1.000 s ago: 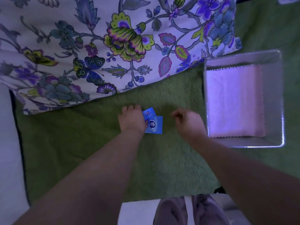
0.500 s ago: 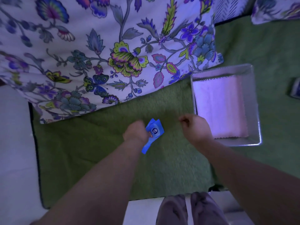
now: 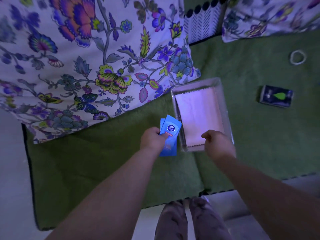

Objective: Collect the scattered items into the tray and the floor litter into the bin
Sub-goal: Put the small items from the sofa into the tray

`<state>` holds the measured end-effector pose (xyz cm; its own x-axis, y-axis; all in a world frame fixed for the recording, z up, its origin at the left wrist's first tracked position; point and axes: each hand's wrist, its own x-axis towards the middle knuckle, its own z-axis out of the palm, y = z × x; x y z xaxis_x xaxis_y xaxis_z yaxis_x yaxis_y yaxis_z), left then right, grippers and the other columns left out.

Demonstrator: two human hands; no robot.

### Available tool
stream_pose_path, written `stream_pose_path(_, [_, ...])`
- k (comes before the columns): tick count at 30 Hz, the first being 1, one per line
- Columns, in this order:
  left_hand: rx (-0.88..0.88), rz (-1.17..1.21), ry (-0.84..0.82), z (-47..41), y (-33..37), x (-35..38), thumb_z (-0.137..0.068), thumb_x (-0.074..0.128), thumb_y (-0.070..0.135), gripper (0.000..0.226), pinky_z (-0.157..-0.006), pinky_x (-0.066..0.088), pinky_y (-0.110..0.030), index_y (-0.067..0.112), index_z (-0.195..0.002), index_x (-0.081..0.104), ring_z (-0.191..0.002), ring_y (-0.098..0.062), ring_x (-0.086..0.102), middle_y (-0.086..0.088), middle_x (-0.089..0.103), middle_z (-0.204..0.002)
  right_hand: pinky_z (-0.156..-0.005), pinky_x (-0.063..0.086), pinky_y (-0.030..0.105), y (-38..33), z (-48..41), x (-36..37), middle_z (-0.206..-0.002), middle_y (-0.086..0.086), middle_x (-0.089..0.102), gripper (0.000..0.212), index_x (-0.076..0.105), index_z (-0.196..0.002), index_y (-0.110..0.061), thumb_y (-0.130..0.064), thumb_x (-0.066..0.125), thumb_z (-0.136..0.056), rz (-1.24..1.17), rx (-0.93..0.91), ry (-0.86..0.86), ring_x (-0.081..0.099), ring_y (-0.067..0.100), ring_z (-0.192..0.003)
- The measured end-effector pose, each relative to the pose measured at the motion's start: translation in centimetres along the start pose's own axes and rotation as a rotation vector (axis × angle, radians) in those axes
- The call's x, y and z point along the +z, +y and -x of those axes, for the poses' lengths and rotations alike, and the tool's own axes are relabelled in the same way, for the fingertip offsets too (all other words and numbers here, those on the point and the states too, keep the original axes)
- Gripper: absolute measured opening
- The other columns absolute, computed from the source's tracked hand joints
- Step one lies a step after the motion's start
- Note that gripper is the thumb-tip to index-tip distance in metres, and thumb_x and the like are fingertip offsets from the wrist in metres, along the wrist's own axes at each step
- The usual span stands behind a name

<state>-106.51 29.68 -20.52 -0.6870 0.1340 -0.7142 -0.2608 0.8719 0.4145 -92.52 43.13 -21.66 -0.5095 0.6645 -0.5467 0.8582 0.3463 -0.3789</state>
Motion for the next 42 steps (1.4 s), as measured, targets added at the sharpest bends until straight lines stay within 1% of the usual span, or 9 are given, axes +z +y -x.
stream_pose_path(5, [0.013,0.004,0.008,0.6,3.1,3.5,-0.087,0.065,0.024,0.031,-0.061,0.038,-0.025,0.014,-0.062,0.048,-0.072,-0.024,0.058,-0.009,0.064,-0.081,-0.084,0.048,0.035,3.5,-1.1,-2.0,-0.120,0.009,0.060,0.039,0.063,-0.118,-0.020,-0.003,0.049,-0.085,0.062,0.030,0.062,0.051,0.029,-0.114])
stream_pose_path(9, [0.007,-0.077,-0.004,0.7,4.8,5.8,-0.088,0.063,0.025,0.018,-0.065,0.042,-0.026,0.008,-0.091,0.068,-0.093,-0.031,0.067,-0.015,0.071,-0.102,-0.086,0.046,0.035,5.1,-2.0,-2.6,-0.120,0.009,0.059,0.037,0.064,-0.116,-0.019,-0.003,0.050,-0.086,0.054,0.016,0.063,0.049,0.029,-0.114])
stream_pose_path(14, [-0.080,-0.348,0.066,1.0,5.0,6.2,-0.089,0.060,0.019,0.032,-0.093,0.049,-0.035,0.001,-0.116,0.062,-0.115,-0.031,0.061,-0.016,0.063,-0.123,-0.088,0.046,0.035,6.1,-2.6,-2.9,-0.121,0.007,0.058,0.037,0.064,-0.115,-0.020,-0.004,0.050,-0.085,0.031,0.011,0.046,0.050,0.028,-0.115])
stream_pose_path(21, [-0.109,-0.381,-0.026,0.9,5.4,6.0,-0.091,0.055,0.014,0.027,-0.084,0.048,-0.031,0.001,-0.114,0.061,-0.111,-0.031,0.062,-0.016,0.064,-0.121,-0.093,0.043,0.038,6.0,-2.8,-3.5,-0.130,0.013,0.048,0.046,0.048,-0.132,-0.013,-0.005,0.049,-0.086,0.081,0.040,0.016,0.044,0.031,-0.121])
stream_pose_path(25, [-0.107,-0.352,-0.055,0.7,5.3,6.8,-0.094,0.050,0.008,0.026,-0.080,0.045,-0.031,-0.002,-0.115,0.059,-0.111,-0.032,0.060,-0.018,0.061,-0.121,-0.094,0.042,0.040,6.1,-3.3,-3.1,-0.130,0.015,0.049,0.045,0.041,-0.131,-0.006,-0.005,0.048,-0.087,0.053,0.090,-0.080,0.046,0.034,-0.120])
stream_pose_path(31, [-0.104,-0.350,-0.105,0.5,4.4,8.0,-0.094,0.048,0.006,0.027,-0.079,0.045,-0.031,-0.002,-0.117,0.058,-0.109,-0.032,0.060,-0.017,0.061,-0.121,-0.074,0.038,0.031,6.5,-3.3,-2.2,-0.119,0.020,0.059,0.040,0.042,-0.128,-0.004,-0.001,0.043,-0.089,0.028,0.142,-0.165,0.058,0.035,-0.107])
stream_pose_path(35, [-0.095,-0.374,-0.139,0.4,4.5,7.9,-0.092,0.050,0.007,0.024,-0.072,0.043,-0.027,0.000,-0.110,0.062,-0.092,-0.027,0.060,-0.012,0.064,-0.106,-0.086,0.047,0.035,6.9,-3.1,-2.9,-0.126,0.018,0.059,0.046,0.042,-0.134,-0.005,-0.003,0.044,-0.089,0.026,0.227,-0.144,0.057,0.034,-0.113])
stream_pose_path(38, [-0.037,-0.429,-0.149,0.8,5.8,7.8,-0.089,0.050,0.010,0.026,-0.072,0.043,-0.027,0.002,-0.110,0.062,-0.102,-0.030,0.064,-0.014,0.066,-0.114,-0.088,0.048,0.034,7.4,-3.1,-4.1,-0.125,0.018,0.059,0.046,0.043,-0.134,-0.005,-0.003,0.044,-0.088,0.032,0.277,-0.128,0.058,0.034,-0.114])
stream_pose_path(42, [-0.013,-0.425,-0.103,0.9,8.2,8.5,-0.090,0.052,0.015,0.024,-0.078,0.048,-0.030,0.004,-0.109,0.062,-0.103,-0.031,0.064,-0.014,0.066,-0.113,-0.090,0.047,0.033,8.0,-4.1,-5.7,-0.129,0.018,0.058,0.047,0.043,-0.136,-0.005,-0.005,0.044,-0.089,0.004,0.295,-0.131,0.056,0.034,-0.117])
